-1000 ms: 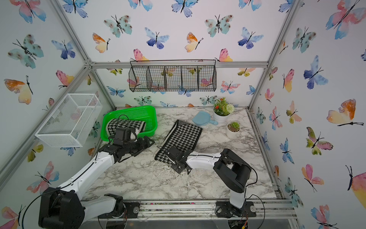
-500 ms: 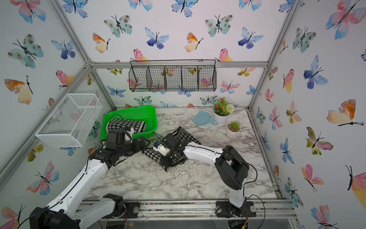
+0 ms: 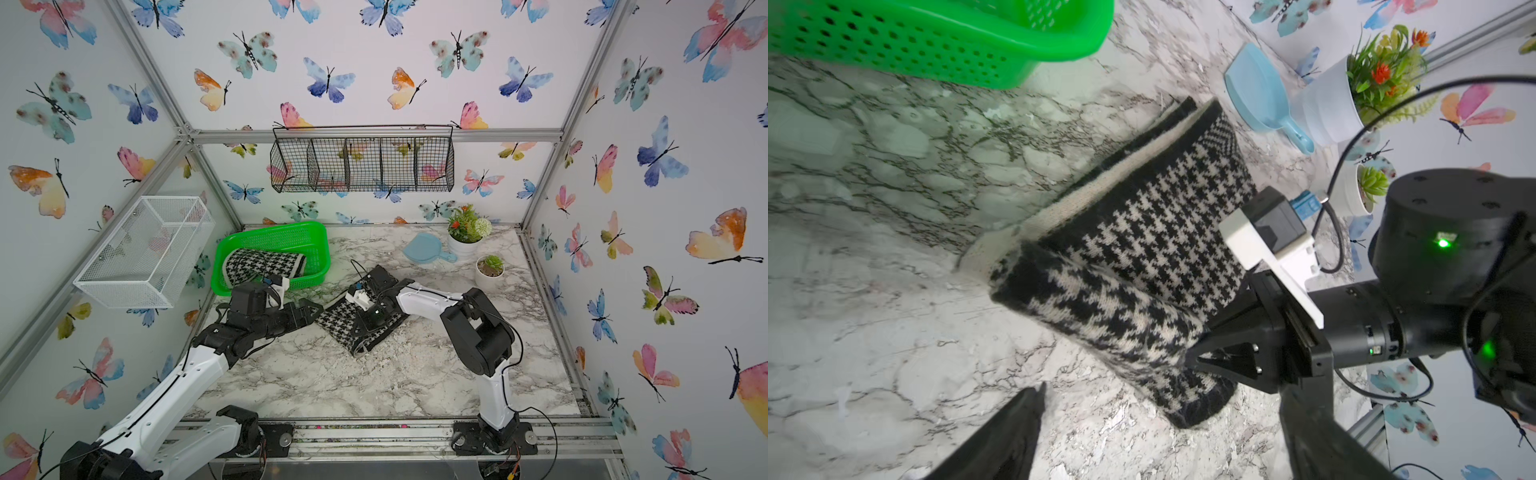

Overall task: Roll up the scarf and place it into the basket
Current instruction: Roll the scarf at the center of the board.

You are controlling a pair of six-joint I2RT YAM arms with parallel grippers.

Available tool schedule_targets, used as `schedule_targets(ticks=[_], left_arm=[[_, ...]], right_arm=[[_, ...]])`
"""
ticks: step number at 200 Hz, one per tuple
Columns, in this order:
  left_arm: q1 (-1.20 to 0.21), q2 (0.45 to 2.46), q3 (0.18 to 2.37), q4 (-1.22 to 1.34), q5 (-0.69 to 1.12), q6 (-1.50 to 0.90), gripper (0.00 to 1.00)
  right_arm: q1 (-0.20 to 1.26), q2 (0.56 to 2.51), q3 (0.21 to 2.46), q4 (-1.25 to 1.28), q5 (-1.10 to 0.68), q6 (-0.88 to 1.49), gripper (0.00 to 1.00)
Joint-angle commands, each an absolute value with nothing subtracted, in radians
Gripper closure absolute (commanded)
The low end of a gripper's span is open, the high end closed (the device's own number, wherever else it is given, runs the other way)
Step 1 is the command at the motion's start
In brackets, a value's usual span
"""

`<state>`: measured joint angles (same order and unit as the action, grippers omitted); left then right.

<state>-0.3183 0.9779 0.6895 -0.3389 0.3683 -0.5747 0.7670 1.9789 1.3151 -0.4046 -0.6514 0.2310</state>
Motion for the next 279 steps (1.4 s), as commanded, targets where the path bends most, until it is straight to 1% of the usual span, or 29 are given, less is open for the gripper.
schedule_targets(ticks=[1,28,66,100,136,171,186,199,219,246,261,279], left_arm=[[-0.359,1.005,0.663,-0.214,0.405,-0.608,0.10],[-0.394,1.066,0.648,-0.125,0.437,-0.639,0.10],[-0.441,1.135,0.646,-0.056,0.419,-0.652,0.10],[-0.457,1.190,0.643,-0.001,0.423,-0.663,0.10],[-0.458,1.278,0.658,0.040,0.385,-0.649,0.10],[-0.457,1.396,0.697,0.088,0.344,-0.619,0.11],[-0.454,1.450,0.732,0.092,0.344,-0.604,0.11],[-0.454,1.486,0.758,0.103,0.352,-0.598,0.11],[-0.453,1.521,0.789,0.111,0.361,-0.595,0.11],[-0.450,1.556,0.821,0.107,0.362,-0.591,0.11],[-0.449,1.590,0.839,0.101,0.371,-0.591,0.11],[-0.447,1.630,0.854,0.091,0.366,-0.595,0.11]], right_arm=[[0.754,2.002,1.279,-0.394,-0.652,0.269,0.98],[0.741,1.998,1.255,-0.389,-0.620,0.296,0.98],[0.720,1.979,1.211,-0.355,-0.619,0.314,0.98],[0.708,1.987,1.188,-0.333,-0.620,0.332,0.98],[0.707,1.972,1.162,-0.302,-0.615,0.350,0.97],[0.708,1.916,1.117,-0.260,-0.601,0.375,0.77],[0.707,1.893,1.099,-0.248,-0.603,0.383,0.65],[0.707,1.877,1.074,-0.226,-0.614,0.397,0.60],[0.707,1.852,1.028,-0.180,-0.638,0.423,0.58],[0.712,1.801,0.962,-0.107,-0.671,0.458,0.57],[0.728,1.755,0.937,-0.102,-0.641,0.467,0.57],[0.738,1.694,0.915,-0.137,-0.558,0.481,0.56]])
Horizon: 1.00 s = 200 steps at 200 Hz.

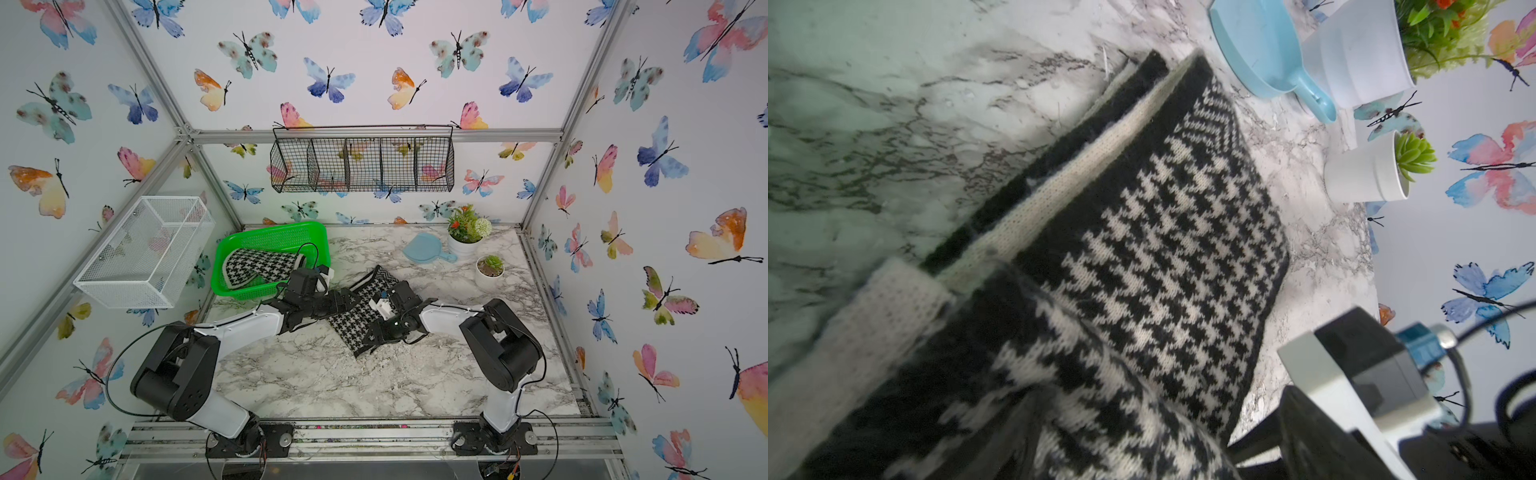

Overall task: Roll up the scarf and place it into the basket
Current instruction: Roll the scarf at the center of the board.

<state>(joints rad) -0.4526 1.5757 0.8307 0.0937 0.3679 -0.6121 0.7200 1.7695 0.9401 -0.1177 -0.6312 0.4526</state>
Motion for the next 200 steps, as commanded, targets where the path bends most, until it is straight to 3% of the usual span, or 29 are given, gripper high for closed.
schedule_targets(ticks=[1,35,65,95,141,200], left_arm=[[-0.448,1.631,0.853,0.091,0.365,-0.596,0.11],[-0.446,1.675,0.854,0.091,0.347,-0.609,0.11],[-0.440,1.690,0.841,0.104,0.347,-0.628,0.11],[-0.436,1.703,0.851,0.100,0.363,-0.639,0.12],[-0.431,1.702,0.855,0.092,0.379,-0.639,0.12],[-0.425,1.701,0.846,0.102,0.394,-0.647,0.12]], right_arm=[[0.738,1.691,0.915,-0.143,-0.552,0.482,0.56],[0.811,1.608,0.960,-0.333,-0.199,0.469,0.55],[0.989,1.549,1.028,-0.390,0.141,0.489,0.44],[1.167,1.637,1.165,-0.473,0.412,0.479,0.28],[1.242,1.854,1.340,-0.642,0.621,0.516,0.02],[1.242,1.971,1.327,-0.593,0.621,0.466,0.00]])
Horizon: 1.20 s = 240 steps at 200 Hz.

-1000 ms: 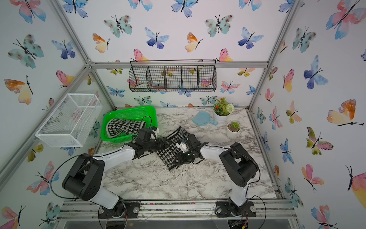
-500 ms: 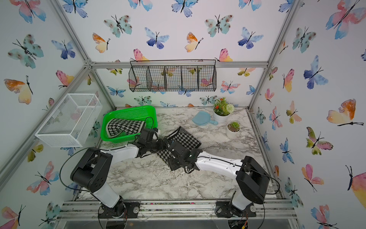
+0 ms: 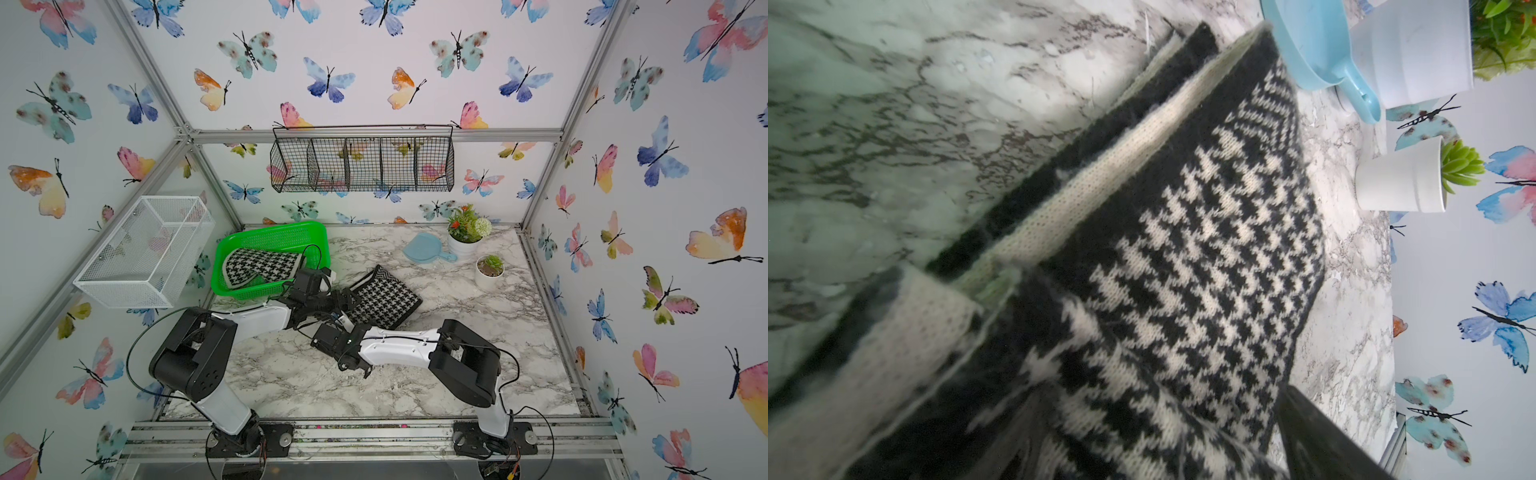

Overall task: Roll up the scarf and place it into the basket
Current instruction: Roll the scarf at the center of the board.

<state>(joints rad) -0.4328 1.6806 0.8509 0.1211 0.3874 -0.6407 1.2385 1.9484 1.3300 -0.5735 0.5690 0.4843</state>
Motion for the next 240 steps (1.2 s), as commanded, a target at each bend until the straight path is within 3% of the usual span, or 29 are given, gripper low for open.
schedule_targets(ticks=[1,33,48,73,115,127,140,148,240], left_arm=[[-0.425,1.702,0.846,0.103,0.394,-0.647,0.12],[-0.424,1.696,0.844,0.103,0.405,-0.652,0.12],[-0.423,1.688,0.837,0.103,0.416,-0.652,0.12],[-0.417,1.672,0.828,0.102,0.441,-0.654,0.12],[-0.369,1.621,0.821,0.058,0.463,-0.646,0.12],[-0.343,1.586,0.809,0.048,0.468,-0.644,0.12],[-0.310,1.532,0.792,0.036,0.472,-0.643,0.12],[-0.290,1.493,0.786,0.025,0.468,-0.640,0.12],[-0.250,1.137,0.761,-0.124,0.360,-0.618,0.11]], right_arm=[[1.242,1.973,1.326,-0.591,0.621,0.465,0.00],[1.241,2.021,1.312,-0.576,0.621,0.448,0.00],[1.234,2.042,1.298,-0.563,0.653,0.432,0.06],[1.206,2.056,1.273,-0.543,0.643,0.415,0.26],[1.164,2.037,1.215,-0.489,0.533,0.382,0.74],[1.164,2.012,1.189,-0.454,0.486,0.371,0.83],[1.163,1.981,1.172,-0.429,0.440,0.370,0.87],[1.163,1.959,1.163,-0.409,0.389,0.356,0.97],[0.994,1.656,1.025,-0.222,-0.302,0.315,0.98]])
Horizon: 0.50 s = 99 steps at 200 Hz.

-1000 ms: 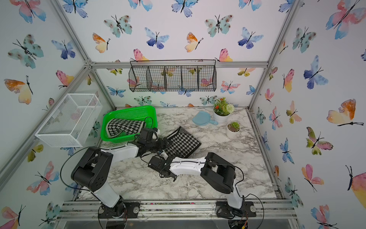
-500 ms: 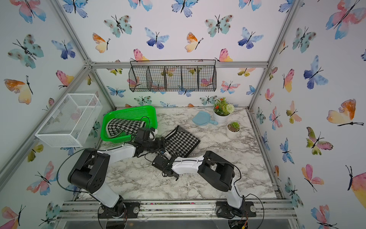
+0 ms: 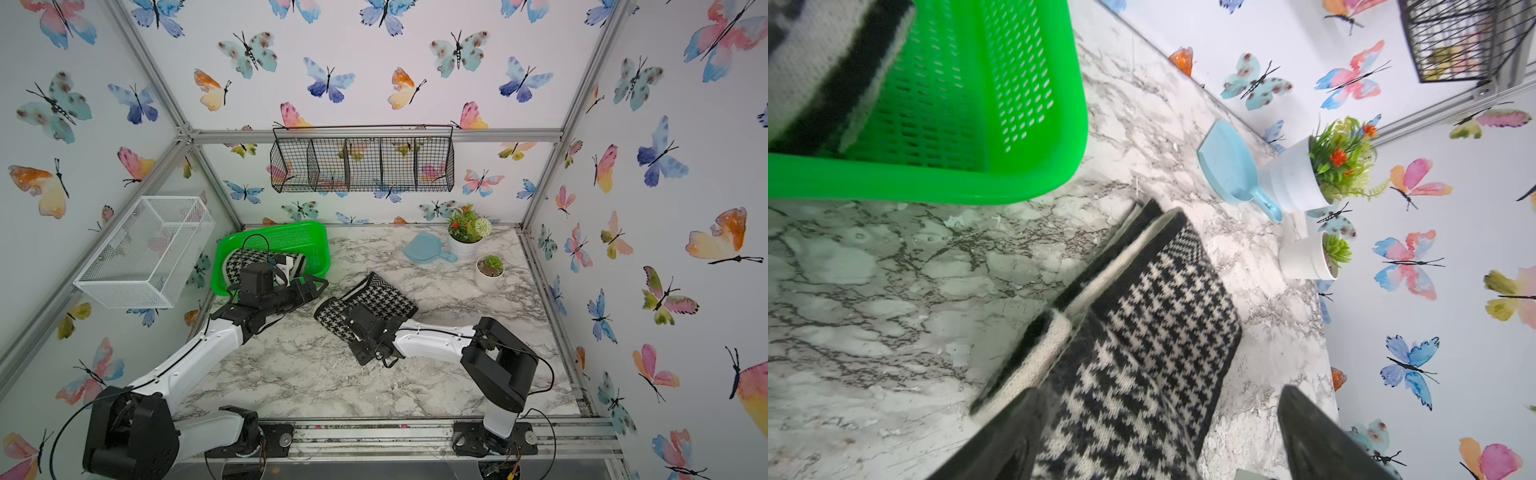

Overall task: Roll up the scarf and place it into the basket
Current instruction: Roll the scarf at the center of the board.

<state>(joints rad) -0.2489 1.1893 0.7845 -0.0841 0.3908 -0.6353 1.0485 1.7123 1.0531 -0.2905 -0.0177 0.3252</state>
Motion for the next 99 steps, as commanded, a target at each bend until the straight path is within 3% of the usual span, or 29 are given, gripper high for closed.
schedule_targets(ticks=[1,74,99], left_arm=[[-0.250,1.135,0.760,-0.124,0.361,-0.619,0.11],[-0.319,1.101,0.729,-0.083,0.371,-0.617,0.12],[-0.383,1.098,0.724,-0.065,0.335,-0.616,0.12]], right_arm=[[0.992,1.655,1.025,-0.220,-0.311,0.316,0.98],[0.789,1.702,0.910,-0.049,-0.812,0.435,0.98],[0.731,1.719,0.891,-0.010,-0.866,0.471,0.98]])
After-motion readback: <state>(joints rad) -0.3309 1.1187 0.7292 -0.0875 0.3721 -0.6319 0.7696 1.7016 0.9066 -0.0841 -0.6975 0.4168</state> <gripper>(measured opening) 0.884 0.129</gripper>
